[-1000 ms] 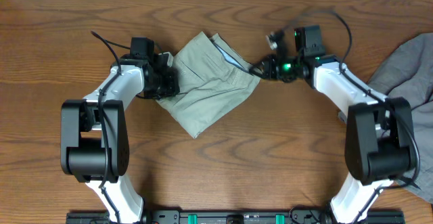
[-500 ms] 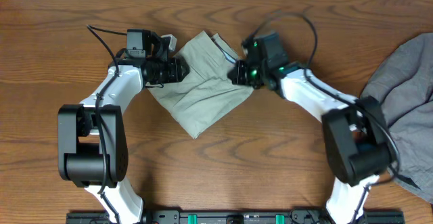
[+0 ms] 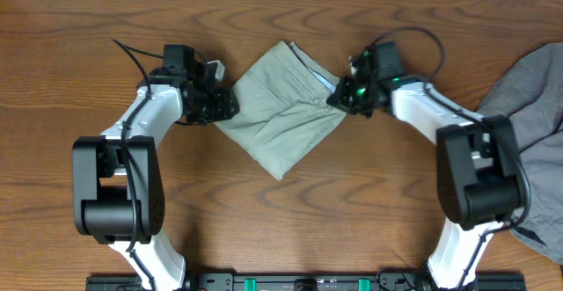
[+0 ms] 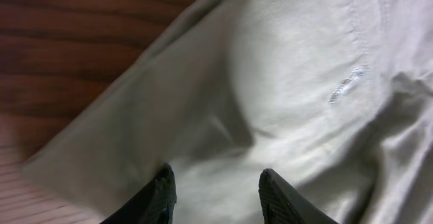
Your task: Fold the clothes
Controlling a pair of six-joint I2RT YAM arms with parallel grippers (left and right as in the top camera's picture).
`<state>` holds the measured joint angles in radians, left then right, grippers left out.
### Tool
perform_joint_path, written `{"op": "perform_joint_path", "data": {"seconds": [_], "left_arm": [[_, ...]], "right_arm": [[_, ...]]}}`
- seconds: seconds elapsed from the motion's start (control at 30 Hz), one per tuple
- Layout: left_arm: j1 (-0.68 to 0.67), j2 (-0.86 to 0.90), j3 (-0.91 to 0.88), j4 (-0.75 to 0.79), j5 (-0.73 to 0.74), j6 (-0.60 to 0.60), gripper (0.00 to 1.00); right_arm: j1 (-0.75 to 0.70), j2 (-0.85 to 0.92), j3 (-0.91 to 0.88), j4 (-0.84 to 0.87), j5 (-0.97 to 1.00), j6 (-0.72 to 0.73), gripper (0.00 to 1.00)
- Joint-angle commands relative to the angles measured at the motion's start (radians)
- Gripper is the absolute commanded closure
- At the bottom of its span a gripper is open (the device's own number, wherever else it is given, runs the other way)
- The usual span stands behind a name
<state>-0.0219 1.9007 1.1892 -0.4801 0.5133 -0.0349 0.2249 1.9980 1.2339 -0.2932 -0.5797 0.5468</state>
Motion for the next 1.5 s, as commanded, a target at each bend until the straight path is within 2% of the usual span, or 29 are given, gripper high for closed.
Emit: {"op": "perform_joint_path", "data": {"seconds": [0.0, 0.2, 0.47, 0.63, 0.7, 0.87, 1.03, 1.2, 1.3, 1.4, 1.47], "left_arm": [[0.030, -0.018, 0.013, -0.013, -0.035, 0.031, 0.57], [0.014, -0.018, 0.010, -0.013, -0.016, 0.031, 0.58], [-0.028, -0.017, 0.006, -0.011, -0.018, 0.031, 0.57], [-0.028, -0.017, 0.006, -0.010, -0.025, 0.031, 0.58], [-0.028, -0.017, 0.006, -0.013, -0.041, 0.031, 0.58], [-0.028, -0.017, 0.006, -0.017, -0.055, 0.031, 0.58], [-0.028, -0.017, 0.006, -0.016, -0.055, 0.031, 0.57], [-0.028, -0.017, 0.006, -0.025, -0.054, 0.021, 0.58], [-0.028, -0.017, 0.006, -0.046, -0.055, 0.020, 0.57], [-0.027, -0.017, 0.006, -0.042, -0.058, 0.024, 0.57], [-0.027, -0.017, 0.006, -0.030, -0.058, 0.024, 0.56]], "right_arm": [[-0.008, -0.119, 0.010, 0.002, -0.303, -0.270, 0.99], [0.077, -0.154, 0.010, 0.021, -0.350, -0.280, 0.99], [0.286, -0.079, 0.010, -0.039, -0.027, 0.100, 0.99], [0.367, 0.001, 0.010, -0.002, 0.030, 0.209, 0.99], [0.370, 0.024, 0.010, -0.029, 0.031, 0.217, 0.99], [0.278, 0.025, 0.010, -0.228, 0.043, 0.222, 0.99], [0.144, 0.023, 0.010, -0.438, 0.046, 0.131, 0.99], [0.080, 0.007, 0.012, -0.471, 0.045, -0.011, 0.99], [0.057, -0.033, 0.035, -0.449, -0.030, -0.201, 0.99], [0.061, -0.083, 0.069, -0.454, -0.148, -0.463, 0.99], [0.064, -0.108, 0.082, -0.460, -0.146, -0.470, 0.96]]}}
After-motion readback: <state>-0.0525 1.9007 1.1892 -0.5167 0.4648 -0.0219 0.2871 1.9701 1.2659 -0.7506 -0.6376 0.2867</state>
